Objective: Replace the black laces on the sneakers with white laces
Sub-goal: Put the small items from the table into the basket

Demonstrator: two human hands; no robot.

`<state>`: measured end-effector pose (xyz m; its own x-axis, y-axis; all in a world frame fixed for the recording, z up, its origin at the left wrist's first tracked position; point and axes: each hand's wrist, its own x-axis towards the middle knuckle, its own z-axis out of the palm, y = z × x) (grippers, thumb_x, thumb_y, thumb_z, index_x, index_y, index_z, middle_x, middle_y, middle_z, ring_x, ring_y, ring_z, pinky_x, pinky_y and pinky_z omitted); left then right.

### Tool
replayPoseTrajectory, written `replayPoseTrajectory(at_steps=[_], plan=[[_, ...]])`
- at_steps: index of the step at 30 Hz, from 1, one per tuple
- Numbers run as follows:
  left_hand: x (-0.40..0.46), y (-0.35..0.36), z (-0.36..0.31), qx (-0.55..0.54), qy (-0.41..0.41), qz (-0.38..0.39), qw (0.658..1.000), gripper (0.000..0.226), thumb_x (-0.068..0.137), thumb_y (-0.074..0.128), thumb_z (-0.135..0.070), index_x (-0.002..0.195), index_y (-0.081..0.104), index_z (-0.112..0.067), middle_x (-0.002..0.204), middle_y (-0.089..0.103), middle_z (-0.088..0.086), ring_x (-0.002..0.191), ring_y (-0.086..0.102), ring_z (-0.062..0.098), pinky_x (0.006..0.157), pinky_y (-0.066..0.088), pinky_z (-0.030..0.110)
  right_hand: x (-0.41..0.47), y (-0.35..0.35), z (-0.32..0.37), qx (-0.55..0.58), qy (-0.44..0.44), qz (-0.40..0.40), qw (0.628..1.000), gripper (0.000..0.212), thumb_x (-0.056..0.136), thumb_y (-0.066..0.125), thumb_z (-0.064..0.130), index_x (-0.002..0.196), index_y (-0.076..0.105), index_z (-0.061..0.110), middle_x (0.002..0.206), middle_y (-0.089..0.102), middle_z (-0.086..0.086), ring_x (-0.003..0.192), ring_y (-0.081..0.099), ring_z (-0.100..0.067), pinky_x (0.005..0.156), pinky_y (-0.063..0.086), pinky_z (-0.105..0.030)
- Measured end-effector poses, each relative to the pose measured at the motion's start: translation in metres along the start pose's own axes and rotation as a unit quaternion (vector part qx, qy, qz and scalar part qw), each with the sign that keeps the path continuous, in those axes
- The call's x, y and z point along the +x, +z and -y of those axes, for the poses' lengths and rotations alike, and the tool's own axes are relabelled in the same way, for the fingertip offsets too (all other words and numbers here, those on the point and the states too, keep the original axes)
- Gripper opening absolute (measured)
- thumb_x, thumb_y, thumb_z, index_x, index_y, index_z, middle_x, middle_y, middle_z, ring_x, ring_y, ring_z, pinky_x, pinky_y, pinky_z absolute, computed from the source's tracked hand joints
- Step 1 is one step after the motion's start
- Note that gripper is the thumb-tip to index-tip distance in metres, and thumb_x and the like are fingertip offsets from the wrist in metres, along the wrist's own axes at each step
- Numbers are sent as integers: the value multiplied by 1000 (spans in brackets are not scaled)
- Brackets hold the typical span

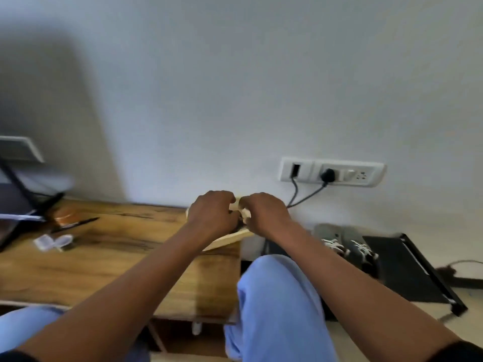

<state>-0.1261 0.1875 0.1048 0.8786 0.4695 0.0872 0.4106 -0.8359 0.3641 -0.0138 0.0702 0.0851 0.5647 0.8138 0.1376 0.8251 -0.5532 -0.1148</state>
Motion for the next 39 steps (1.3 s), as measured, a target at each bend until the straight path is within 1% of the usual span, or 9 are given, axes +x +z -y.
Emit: replayPoseTrajectory(at_steps=[2, 5, 10, 13, 17, 23, 29, 34, 39], plan=[[-11, -14, 39, 21, -19, 8, 1000, 46, 94, 66, -42, 138, 63, -30, 139, 66, -7, 129, 59, 20, 99, 48, 34, 21, 13, 33, -2, -28, 50, 998, 22, 85, 62, 18, 105, 69, 26, 102, 69, -1, 99, 65, -27, 68, 44, -31], [-27, -28, 88, 29, -59, 12, 998, 47, 93, 68, -45, 138, 63, -33, 140, 65, -8, 129, 60, 18, 101, 52, 37, 50, 31, 75, -23, -63, 132, 989, 37, 86, 61, 13, 120, 66, 28, 118, 66, -1, 110, 63, -25, 84, 54, -36], [-47, -21, 154, 14, -120, 50, 991, 52, 95, 66, -47, 144, 58, -32, 147, 60, -8, 136, 55, 18, 108, 47, 35, 82, 58, 134, -124, -121, 183, 968, 21, 87, 62, 13, 106, 64, 20, 108, 62, -4, 98, 64, -29, 71, 45, -35], [-44, -9, 180, -32, -155, 105, 982, 58, 96, 67, -46, 150, 52, -29, 150, 57, -5, 139, 51, 20, 108, 42, 33, 97, 67, 159, -130, -135, 167, 968, 14, 83, 65, 11, 86, 57, 21, 88, 53, -3, 97, 65, -31, 69, 40, -34], [-24, 0, 192, -125, -184, 135, 966, 56, 101, 61, -39, 152, 48, -22, 151, 57, -1, 137, 53, 21, 103, 42, 31, 115, 86, 175, -103, -137, 159, 972, 28, 85, 71, 21, 113, 67, 26, 111, 65, -4, 105, 66, -30, 72, 40, -34], [-10, 10, 204, -300, -283, 116, 904, 54, 95, 47, -12, 148, 48, -19, 134, 65, 3, 117, 63, 23, 100, 55, 42, 135, 103, 187, -34, -121, 155, 980, 31, 89, 66, 23, 120, 68, 25, 116, 68, -8, 109, 66, -33, 81, 51, -36], [1, 5, 208, -380, -317, 79, 865, 76, 75, 40, -14, 150, 48, -20, 135, 63, 2, 120, 61, 25, 101, 57, 50, 149, 110, 191, -11, -126, 134, 983, 29, 90, 58, 19, 118, 65, 24, 113, 67, -7, 104, 66, -32, 72, 46, -33], [3, 3, 217, -326, -298, 81, 894, 57, 101, 53, -20, 157, 40, -21, 152, 53, 0, 133, 54, 21, 101, 51, 36, 152, 106, 186, -40, -117, 89, 988, 31, 89, 65, 25, 120, 64, 28, 110, 68, -3, 99, 68, -30, 68, 43, -33], [-3, -27, 254, -106, -261, 44, 959, 56, 100, 59, -45, 152, 47, -27, 149, 58, 1, 135, 55, 26, 107, 48, 39, 150, 103, 198, 7, -155, 53, 987, 28, 94, 62, 34, 122, 63, 29, 117, 70, 2, 107, 68, -26, 77, 53, -36]])
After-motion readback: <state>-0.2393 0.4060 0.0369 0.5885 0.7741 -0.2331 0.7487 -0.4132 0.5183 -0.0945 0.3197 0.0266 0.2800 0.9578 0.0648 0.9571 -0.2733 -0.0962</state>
